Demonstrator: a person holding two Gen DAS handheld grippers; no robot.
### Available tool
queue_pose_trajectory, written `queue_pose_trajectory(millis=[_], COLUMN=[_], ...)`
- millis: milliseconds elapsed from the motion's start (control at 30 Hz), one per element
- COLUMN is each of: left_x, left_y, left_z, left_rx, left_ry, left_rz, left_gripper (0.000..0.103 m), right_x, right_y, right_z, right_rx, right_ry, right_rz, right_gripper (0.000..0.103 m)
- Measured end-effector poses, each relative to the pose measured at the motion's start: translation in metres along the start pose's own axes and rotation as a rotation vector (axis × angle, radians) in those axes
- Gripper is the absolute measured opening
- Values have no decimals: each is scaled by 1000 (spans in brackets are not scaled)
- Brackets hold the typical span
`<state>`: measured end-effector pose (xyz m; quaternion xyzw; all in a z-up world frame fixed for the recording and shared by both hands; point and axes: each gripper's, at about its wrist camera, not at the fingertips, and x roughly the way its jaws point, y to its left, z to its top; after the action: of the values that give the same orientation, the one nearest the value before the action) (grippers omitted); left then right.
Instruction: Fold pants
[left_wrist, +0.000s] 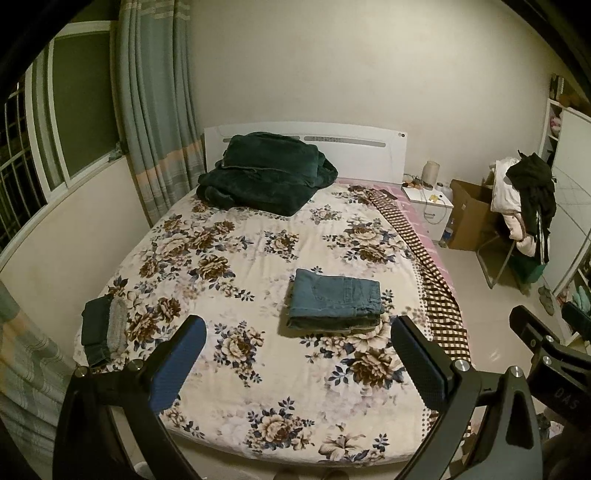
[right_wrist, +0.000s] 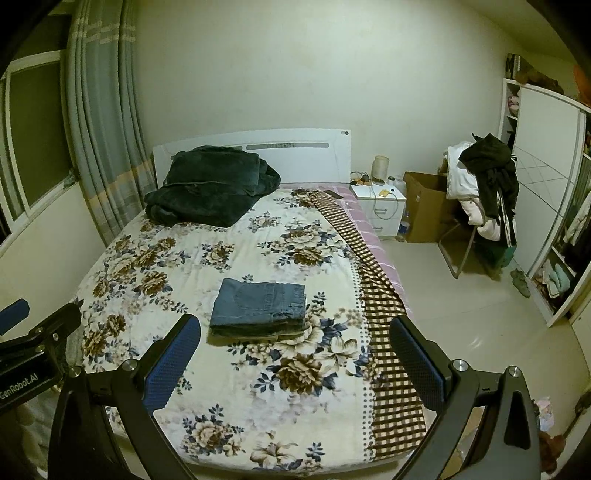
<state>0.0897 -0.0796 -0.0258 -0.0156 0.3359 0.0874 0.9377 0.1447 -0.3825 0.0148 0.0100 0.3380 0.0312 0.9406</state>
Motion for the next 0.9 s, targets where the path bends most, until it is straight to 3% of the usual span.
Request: queue_pose_trajectory(millis=[900], left_x=[-1], left_y=[1], left_z=[-1], left_rx=[-1], left_ry=[2], left_rz=[-2], left_gripper=[102], right_x=[-1], right_y=[13], right_z=[0], right_rx=[-3], right_ry=[-4], right_rz=[10], right_gripper=[103])
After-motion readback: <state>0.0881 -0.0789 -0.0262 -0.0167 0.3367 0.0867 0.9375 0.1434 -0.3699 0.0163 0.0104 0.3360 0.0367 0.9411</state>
